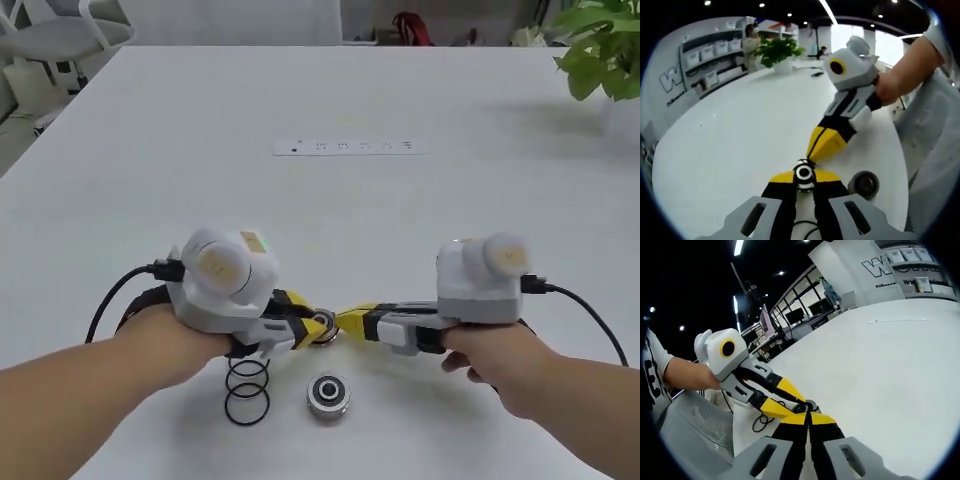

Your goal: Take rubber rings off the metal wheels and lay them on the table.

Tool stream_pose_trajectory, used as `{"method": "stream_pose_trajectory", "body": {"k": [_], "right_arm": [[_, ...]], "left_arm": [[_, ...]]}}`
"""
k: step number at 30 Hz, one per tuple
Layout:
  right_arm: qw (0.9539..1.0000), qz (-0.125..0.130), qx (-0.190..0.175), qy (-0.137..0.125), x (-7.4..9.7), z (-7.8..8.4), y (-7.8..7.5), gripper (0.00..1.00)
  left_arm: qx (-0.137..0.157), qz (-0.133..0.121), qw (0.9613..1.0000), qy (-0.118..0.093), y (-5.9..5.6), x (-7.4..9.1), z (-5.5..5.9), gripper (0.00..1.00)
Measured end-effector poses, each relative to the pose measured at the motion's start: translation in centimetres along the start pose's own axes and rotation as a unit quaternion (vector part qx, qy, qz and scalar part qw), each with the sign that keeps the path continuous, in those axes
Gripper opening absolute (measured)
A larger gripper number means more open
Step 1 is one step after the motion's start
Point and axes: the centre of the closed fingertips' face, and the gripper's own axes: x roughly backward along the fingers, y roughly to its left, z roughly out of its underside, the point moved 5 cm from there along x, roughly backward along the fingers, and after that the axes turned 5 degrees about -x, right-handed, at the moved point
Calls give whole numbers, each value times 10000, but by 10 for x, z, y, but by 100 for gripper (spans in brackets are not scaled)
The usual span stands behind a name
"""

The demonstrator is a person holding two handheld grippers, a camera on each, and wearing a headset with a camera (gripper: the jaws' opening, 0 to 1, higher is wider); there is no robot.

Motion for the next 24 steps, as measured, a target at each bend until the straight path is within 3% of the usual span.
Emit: {"method": "stream_pose_trajectory", "body": {"k": [24], "right_arm": [[9996, -131, 214, 106, -1, 1, 9, 0]], "left_arm": [[-55, 28, 10000, 4, -4, 0, -1, 12]]}}
